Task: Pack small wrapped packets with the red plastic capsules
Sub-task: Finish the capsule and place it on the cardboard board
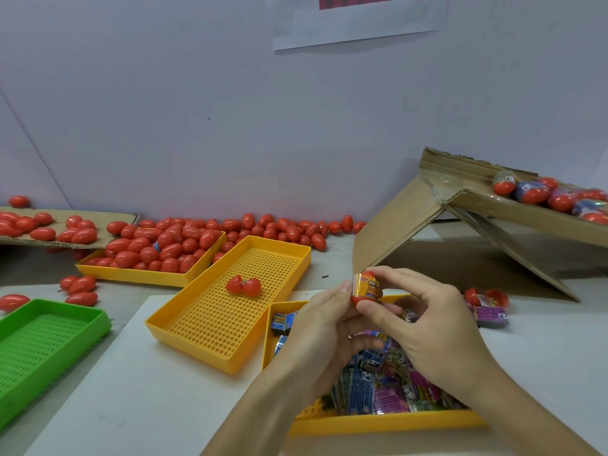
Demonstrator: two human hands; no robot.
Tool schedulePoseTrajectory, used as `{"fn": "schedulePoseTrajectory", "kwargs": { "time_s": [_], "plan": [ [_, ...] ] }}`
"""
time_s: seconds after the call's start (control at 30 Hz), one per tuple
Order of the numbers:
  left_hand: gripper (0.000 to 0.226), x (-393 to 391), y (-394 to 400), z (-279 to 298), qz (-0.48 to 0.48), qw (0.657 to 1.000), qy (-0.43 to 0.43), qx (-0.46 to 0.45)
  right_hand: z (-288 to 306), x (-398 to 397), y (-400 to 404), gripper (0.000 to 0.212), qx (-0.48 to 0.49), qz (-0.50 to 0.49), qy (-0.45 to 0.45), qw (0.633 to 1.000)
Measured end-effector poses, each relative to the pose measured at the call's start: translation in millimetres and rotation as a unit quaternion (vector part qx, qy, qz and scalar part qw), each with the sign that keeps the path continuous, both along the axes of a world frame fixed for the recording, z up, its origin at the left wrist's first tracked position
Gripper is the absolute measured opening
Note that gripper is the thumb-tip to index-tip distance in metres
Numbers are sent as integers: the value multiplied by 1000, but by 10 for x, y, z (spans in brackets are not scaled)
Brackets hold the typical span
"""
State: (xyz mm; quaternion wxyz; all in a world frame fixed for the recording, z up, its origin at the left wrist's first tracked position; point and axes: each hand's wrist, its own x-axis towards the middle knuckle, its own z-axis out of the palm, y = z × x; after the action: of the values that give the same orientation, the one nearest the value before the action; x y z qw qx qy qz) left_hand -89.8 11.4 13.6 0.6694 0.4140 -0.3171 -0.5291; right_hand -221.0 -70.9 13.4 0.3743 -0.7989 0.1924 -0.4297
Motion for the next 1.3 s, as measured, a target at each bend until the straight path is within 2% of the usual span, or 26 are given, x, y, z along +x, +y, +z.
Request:
{"fn": "schedulePoseTrajectory", "kwargs": {
  "time_s": [0.17,0.33,0.43,0.57,0.83,0.9,0.97,1.07,1.2,1.3],
  "plan": [
    [39,-6,-17,-7,23,999,-34,13,28,-6,-3,39,-7,-3,5,1000],
    [29,33,-37,-41,79,991,-112,0,-23,-4,-46,56,-44,-8,59,997],
    [30,38,-17,-18,54,997,-51,9,-19,-1,-38,59,-16,4,41,999],
    [31,44,1,20,16,999,24,14,4,11,-15,52,14,23,11,1000],
    [19,43,8,26,22,999,12,22,-11,15,-19,47,0,-4,17,1000],
    [22,44,0,22,44,999,3,29,-25,16,-29,48,5,1,29,1000],
    [40,45,-7,11,61,998,6,35,-39,15,-38,52,24,10,42,999],
    [41,55,7,35,103,994,21,38,-38,16,-40,53,46,12,52,998],
    [56,79,18,134,186,980,13,68,-28,19,-19,50,43,-4,52,998],
    [48,148,-99,251,224,968,-39,110,-23,10,-5,52,46,-11,61,997]
  ]
}}
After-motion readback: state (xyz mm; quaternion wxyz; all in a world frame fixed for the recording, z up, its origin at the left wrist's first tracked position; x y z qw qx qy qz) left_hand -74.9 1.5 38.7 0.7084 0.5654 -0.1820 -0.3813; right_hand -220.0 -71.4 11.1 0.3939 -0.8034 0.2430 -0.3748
